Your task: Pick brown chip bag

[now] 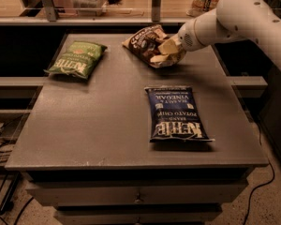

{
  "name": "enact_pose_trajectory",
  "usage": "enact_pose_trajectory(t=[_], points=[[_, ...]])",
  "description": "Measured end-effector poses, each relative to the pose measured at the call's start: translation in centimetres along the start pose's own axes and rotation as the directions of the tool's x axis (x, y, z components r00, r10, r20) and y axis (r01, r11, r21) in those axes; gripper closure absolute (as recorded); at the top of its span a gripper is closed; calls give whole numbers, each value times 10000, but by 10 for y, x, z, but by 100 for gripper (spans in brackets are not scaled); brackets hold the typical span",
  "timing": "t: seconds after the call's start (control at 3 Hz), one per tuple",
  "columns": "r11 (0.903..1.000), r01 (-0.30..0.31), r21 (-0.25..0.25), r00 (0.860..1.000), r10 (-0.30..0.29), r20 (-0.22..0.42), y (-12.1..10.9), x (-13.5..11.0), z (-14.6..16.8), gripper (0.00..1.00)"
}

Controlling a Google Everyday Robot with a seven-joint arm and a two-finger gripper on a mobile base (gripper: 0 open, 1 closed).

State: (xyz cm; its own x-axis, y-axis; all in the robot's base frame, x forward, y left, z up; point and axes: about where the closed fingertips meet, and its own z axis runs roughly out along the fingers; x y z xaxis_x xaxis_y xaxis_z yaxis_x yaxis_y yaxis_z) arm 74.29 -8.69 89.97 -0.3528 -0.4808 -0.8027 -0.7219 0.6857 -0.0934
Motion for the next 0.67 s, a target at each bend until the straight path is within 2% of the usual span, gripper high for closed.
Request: enact_pose_trajectory(t=[0.33,0.67], points=[[9948,909,463,9953,-923,303,2,-32,-33,100],[9777,1865,963,9769,-1950,879,6,-70,-74,100]])
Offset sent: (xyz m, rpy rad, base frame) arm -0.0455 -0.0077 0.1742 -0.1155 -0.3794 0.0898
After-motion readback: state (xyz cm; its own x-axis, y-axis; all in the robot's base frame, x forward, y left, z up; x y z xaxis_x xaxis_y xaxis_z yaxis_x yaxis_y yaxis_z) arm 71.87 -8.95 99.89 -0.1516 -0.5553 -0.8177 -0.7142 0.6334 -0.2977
